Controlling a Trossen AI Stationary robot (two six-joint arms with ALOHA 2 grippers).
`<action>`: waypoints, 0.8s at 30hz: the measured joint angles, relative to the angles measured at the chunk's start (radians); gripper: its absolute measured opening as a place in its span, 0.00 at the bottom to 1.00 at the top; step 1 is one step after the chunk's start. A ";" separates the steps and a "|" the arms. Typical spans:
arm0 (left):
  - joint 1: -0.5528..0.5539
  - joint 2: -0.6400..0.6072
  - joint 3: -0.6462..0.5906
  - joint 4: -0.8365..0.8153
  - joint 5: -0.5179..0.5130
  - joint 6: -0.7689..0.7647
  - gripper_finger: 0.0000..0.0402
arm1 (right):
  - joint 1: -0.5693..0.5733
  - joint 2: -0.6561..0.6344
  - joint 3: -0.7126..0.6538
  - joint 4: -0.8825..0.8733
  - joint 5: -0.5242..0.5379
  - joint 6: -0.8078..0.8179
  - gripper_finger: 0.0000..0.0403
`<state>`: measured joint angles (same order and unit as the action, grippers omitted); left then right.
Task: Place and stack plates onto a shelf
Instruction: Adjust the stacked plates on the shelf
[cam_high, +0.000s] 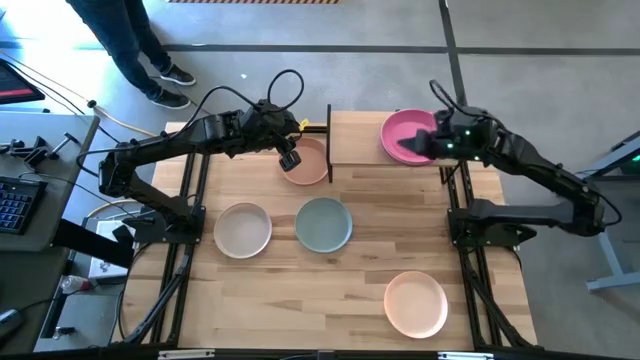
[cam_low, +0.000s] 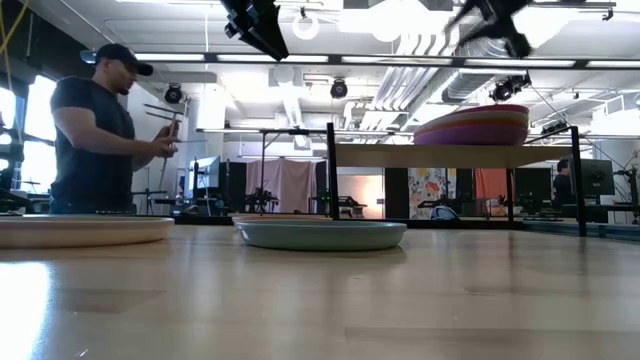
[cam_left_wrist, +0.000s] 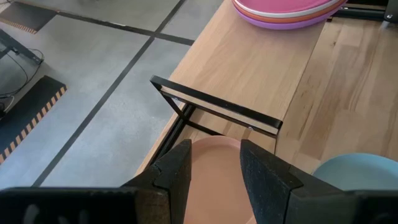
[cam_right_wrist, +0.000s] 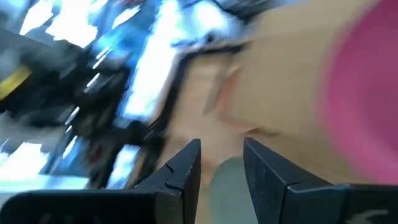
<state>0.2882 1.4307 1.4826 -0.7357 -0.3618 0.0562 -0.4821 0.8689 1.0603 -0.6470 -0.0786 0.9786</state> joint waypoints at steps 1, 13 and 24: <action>0.000 0.000 0.000 0.000 0.000 0.000 0.31 | 0.023 0.013 0.000 0.034 -0.032 -0.012 0.26; 0.000 0.000 0.000 0.044 0.000 0.000 0.31 | 0.233 0.235 0.000 0.083 0.104 0.015 0.26; 0.000 0.000 0.000 0.076 0.000 -0.026 0.31 | 0.227 0.349 0.000 0.094 0.191 0.095 0.26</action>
<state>0.2882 1.4306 1.4826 -0.6595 -0.3617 0.0297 -0.2550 1.2179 1.0605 -0.5534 0.1124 1.0736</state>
